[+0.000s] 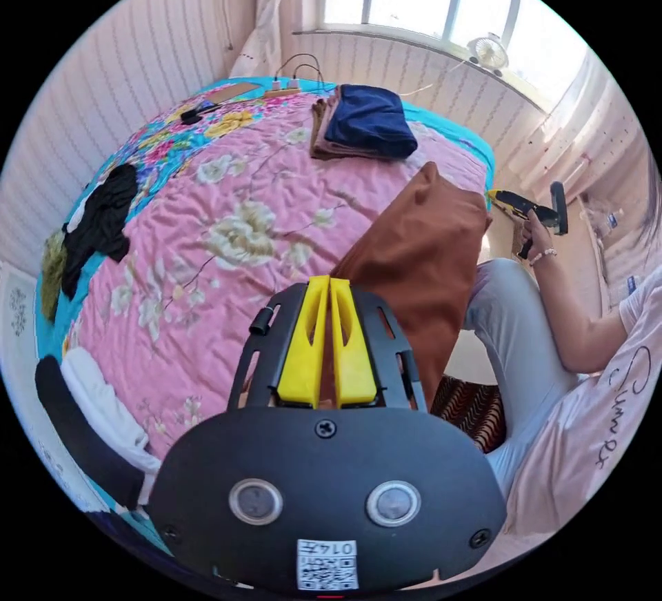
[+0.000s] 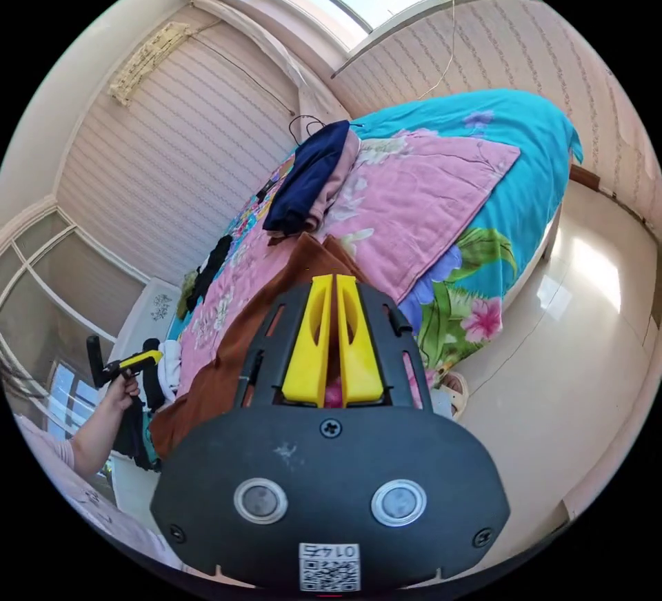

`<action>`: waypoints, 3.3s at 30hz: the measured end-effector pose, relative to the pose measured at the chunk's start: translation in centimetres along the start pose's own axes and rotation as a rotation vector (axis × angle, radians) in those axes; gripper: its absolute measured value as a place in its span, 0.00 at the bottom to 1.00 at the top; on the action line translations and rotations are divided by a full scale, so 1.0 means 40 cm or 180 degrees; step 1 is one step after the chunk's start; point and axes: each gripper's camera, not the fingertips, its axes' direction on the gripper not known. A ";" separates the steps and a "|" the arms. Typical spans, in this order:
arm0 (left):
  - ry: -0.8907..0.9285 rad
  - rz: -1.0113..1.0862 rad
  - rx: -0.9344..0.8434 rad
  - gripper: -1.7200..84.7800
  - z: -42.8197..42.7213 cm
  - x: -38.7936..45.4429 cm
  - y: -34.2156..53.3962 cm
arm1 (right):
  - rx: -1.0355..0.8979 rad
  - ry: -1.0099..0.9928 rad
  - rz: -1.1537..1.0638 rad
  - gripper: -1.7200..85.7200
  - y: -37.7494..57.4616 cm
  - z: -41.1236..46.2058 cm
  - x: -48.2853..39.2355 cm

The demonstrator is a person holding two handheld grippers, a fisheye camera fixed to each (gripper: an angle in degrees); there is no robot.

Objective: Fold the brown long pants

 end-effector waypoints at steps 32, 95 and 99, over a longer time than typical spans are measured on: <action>0.0568 0.0579 -0.0762 0.01 0.816 0.381 -0.619 | -0.0812 -0.1004 0.0498 0.02 -0.025 0.065 0.494; -0.0376 -0.1746 -0.0111 0.01 -0.275 0.084 0.797 | -0.1192 -0.0611 -0.1870 0.02 0.022 0.166 -0.390; -0.0311 -0.1956 0.0305 0.01 -0.283 0.222 0.928 | -0.1785 -0.0250 -0.2657 0.02 0.172 0.306 -0.677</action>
